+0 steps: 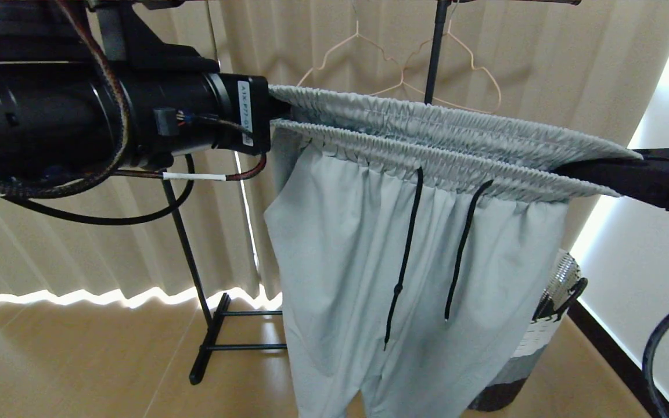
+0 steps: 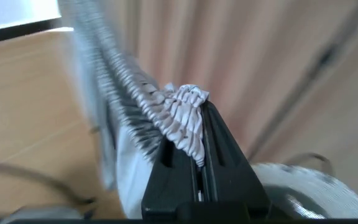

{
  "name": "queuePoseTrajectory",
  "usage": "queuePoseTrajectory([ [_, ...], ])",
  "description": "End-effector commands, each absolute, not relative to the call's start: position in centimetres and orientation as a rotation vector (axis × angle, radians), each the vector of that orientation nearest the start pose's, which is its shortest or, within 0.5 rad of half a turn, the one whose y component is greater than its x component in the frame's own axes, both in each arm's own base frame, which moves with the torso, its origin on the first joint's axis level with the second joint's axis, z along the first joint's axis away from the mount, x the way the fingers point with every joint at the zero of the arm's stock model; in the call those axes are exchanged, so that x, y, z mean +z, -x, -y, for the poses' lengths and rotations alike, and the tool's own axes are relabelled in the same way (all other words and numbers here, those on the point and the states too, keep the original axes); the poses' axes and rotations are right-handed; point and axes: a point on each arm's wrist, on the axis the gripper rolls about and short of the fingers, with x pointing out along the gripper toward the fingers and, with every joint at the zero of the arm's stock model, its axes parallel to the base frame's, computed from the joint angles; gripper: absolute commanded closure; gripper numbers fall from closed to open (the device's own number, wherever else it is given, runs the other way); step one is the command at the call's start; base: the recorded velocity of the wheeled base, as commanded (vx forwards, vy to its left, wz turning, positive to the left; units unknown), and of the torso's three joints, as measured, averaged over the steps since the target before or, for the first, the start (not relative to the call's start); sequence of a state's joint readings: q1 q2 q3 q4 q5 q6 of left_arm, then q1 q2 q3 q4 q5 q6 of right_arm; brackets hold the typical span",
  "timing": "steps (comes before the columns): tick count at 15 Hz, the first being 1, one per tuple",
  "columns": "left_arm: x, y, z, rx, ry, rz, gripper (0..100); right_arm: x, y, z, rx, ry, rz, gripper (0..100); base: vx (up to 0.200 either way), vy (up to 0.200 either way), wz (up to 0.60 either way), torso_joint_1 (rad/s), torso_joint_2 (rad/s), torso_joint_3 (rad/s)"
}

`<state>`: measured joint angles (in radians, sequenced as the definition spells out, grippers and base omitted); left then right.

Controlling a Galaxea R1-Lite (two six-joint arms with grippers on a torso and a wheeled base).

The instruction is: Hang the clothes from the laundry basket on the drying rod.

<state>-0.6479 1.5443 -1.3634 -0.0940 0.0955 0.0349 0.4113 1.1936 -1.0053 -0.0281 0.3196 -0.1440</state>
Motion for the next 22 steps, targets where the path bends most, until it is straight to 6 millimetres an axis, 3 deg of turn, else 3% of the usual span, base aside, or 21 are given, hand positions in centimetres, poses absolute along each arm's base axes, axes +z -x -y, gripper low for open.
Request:
queuePoseTrajectory([
  [1, 32.6, -24.6, 18.4, -0.554, -0.076, -0.097, 100, 30.5, -13.0, -8.2, 0.871, 0.151, -0.071, 100, 0.0, 0.0, 0.0, 0.0, 0.0, 0.0],
  [3, 32.3, -24.8, 18.6, -0.554, -0.078, -0.106, 100, 30.2, -12.8, -8.5, 0.904, 0.189, -0.061, 100, 0.0, 0.0, 0.0, 0.0, 0.0, 0.0],
  [6, 32.6, -24.1, 18.0, -0.554, -0.08, -0.107, 100, 29.8, -14.0, -9.0, 0.882, 0.209, -0.088, 100, 0.0, 0.0, 0.0, 0.0, 0.0, 0.0],
  [9, 33.3, -20.8, 15.6, -0.569, -0.113, -0.196, 100, 29.1, -17.7, -8.8, 0.731, 0.213, -0.13, 100, 0.0, 0.0, 0.0, 0.0, 0.0, 0.0],
  [12, 34.1, -17.1, 13.0, -0.645, -0.133, -0.27, 100, 29.4, -22.1, -10.7, 0.716, 0.204, -0.015, 100, 0.0, 0.0, 0.0, 0.0, 0.0, 0.0],
  [15, 34.3, -14.1, 11.2, -0.794, -0.128, -0.322, 100, 29.8, -24.4, -11.7, 0.714, 0.203, 0.011, 100, 0.0, 0.0, 0.0, 0.0, 0.0, 0.0],
  [18, 33.9, -12.0, 11.2, -0.94, -0.124, -0.315, 100, 30.2, -25.6, -12.3, 0.712, 0.201, 0.03, 100, 0.0, 0.0, 0.0, 0.0, 0.0, 0.0],
  [22, 34.0, -12.1, 11.6, -0.958, -0.164, -0.274, 100, 30.5, -25.0, -12.0, 0.706, 0.201, 0.032, 100, 0.0, 0.0, 0.0, 0.0, 0.0, 0.0],
])
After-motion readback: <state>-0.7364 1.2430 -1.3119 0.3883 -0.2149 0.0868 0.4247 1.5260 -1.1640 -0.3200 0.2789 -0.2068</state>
